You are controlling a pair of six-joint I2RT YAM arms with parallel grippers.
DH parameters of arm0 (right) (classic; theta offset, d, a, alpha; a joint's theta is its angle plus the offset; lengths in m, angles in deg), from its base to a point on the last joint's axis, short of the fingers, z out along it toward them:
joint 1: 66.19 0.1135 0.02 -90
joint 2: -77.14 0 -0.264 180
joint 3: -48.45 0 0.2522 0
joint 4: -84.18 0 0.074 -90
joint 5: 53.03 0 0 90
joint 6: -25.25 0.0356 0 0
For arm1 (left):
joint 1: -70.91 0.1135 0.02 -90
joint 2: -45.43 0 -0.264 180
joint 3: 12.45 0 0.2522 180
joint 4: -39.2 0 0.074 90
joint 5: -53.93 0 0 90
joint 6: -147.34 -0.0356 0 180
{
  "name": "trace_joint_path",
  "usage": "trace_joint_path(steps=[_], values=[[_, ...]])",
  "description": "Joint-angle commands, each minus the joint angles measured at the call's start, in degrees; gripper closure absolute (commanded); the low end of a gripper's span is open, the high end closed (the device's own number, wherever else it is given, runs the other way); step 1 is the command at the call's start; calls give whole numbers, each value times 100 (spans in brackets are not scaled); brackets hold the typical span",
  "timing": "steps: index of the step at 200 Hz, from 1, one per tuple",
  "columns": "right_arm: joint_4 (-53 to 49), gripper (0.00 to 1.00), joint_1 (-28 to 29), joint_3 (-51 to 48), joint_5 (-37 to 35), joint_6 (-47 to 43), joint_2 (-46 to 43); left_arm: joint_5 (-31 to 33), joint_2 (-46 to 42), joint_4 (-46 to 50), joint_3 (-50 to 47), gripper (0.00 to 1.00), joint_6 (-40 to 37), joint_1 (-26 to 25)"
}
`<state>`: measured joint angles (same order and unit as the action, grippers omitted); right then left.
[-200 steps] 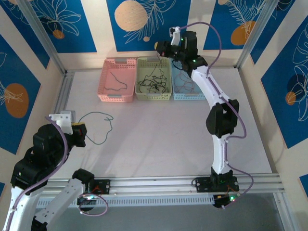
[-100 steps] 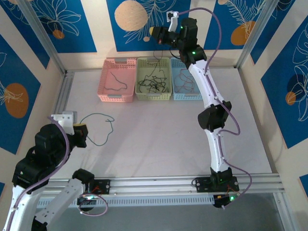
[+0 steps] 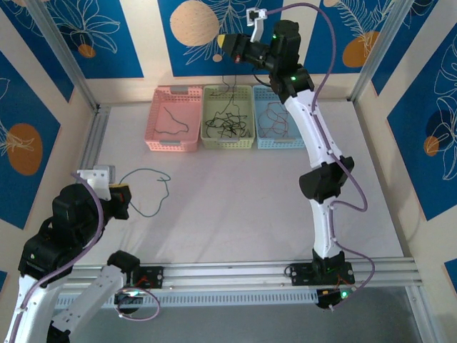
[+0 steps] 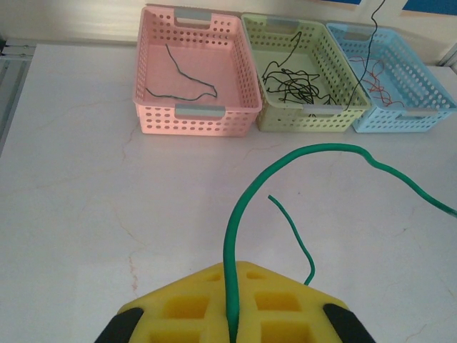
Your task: Untangle the cables
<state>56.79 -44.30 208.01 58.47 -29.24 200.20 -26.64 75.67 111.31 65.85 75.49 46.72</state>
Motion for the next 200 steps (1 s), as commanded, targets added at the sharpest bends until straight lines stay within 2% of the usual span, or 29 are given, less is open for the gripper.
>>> trace_joint_path(steps=[1,97,131,157,182,200], values=[[52,100,166,-560,139,-58,-705,-50,67,-11,-7,100,22,-25],[843,100,250,-3356,-366,-512,-2964,-104,123,-161,-149,100,22,-25],[1236,100,70,-3783,-261,-456,-3260,-99,142,-192,-151,100,22,-21],[1004,100,21,-3979,-154,-435,-3154,-106,124,-194,-179,100,39,-25],[1604,100,24,-4893,-27,-199,-3346,-99,112,-177,-195,100,48,-25],[1710,100,24,-5123,28,-147,-3382,-93,140,-157,-165,100,37,-25]])
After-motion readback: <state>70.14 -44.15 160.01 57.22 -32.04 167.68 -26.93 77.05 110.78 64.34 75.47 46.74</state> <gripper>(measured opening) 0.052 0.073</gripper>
